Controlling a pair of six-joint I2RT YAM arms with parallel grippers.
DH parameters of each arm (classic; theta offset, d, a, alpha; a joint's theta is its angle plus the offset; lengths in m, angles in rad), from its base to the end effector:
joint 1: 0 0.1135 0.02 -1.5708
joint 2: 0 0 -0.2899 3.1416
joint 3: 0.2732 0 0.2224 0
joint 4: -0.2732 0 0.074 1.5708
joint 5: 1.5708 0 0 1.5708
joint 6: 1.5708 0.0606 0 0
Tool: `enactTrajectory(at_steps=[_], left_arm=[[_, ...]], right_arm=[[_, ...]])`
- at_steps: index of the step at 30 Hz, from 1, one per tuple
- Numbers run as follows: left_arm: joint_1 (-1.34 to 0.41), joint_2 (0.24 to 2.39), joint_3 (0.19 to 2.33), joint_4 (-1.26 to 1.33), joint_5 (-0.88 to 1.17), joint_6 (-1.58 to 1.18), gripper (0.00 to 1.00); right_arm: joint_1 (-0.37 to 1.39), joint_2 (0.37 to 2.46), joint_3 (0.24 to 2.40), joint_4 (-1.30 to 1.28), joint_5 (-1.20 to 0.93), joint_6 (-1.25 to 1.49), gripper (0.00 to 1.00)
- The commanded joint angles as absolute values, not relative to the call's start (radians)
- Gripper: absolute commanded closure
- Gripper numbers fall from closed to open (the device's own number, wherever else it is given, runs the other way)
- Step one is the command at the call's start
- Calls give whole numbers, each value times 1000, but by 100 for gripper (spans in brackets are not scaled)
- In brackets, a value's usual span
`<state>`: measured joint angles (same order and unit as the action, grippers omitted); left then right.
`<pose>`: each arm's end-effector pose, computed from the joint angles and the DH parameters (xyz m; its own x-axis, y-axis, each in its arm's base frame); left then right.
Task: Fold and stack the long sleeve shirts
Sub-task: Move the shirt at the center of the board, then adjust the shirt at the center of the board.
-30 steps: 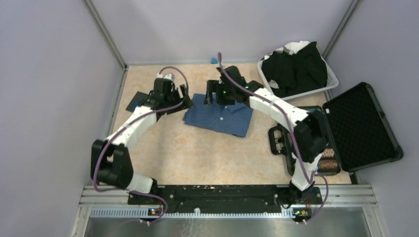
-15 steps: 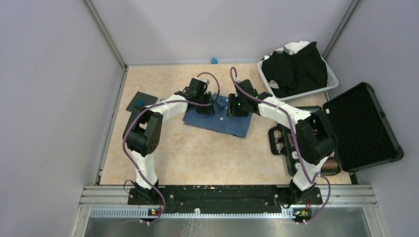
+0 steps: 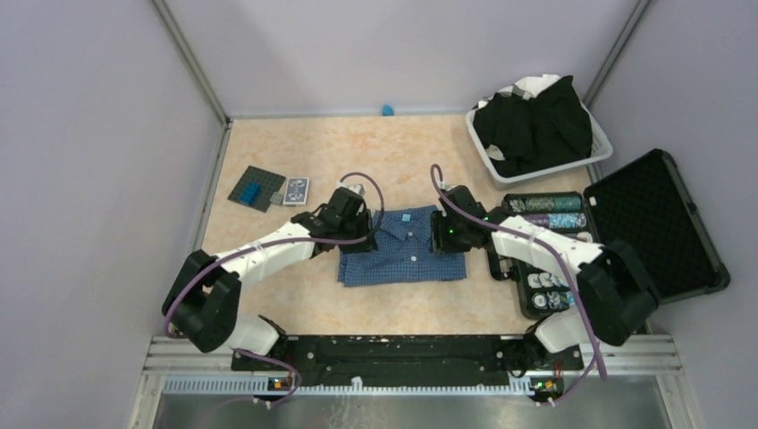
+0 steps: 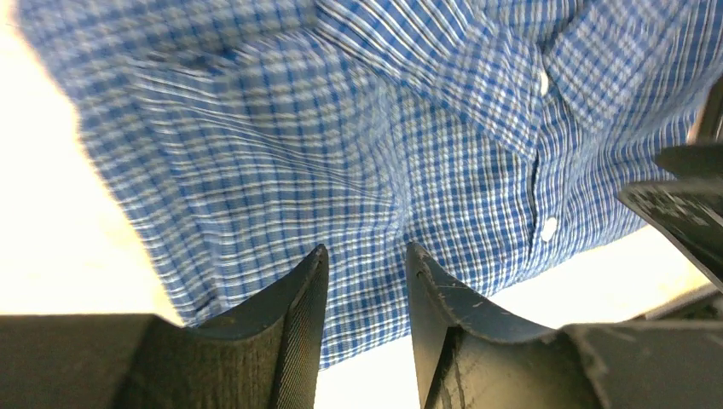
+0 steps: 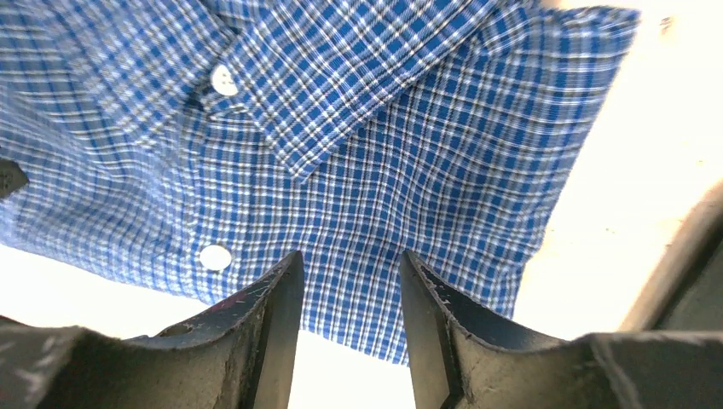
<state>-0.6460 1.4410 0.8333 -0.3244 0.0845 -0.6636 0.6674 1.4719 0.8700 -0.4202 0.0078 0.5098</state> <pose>0.2146 -0.1682 0.2201 -0.8993 -0.0907 -0.4279 0.1093 0.9006 -0.4206 0.2140 0.1680 0.2154 -0.8854 -0.0764 -0.4585 -0.2104 0.9454 0.2487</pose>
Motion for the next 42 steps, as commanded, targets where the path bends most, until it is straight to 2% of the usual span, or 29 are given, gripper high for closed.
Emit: enactTrajectory(at_steps=[1,5,9,19,26,34,42], left_arm=[[-584,1370,902,-456,-77,-655,55],[-465,1367,886,-448,-14,-631,55],[-387,1383,885,-425,55,-609,54],[-353,1429,916,-409,142,-547,47],[-354,1487,952,-390,181,-511,46],[-353,1587,986,-333,138,-492,49],[-353,1603,990,-275,189,-489,56]], right_arm=[[667,1355,954,-478,55,507,55],[709,1374,1007,-487,55,507,55],[774,1445,1001,-451,56,540,61],[885,1657,940,-338,75,598,61],[890,1584,977,-374,104,601,47],[878,1466,1031,-455,166,580,47],[775,1388,943,-456,157,563,47]])
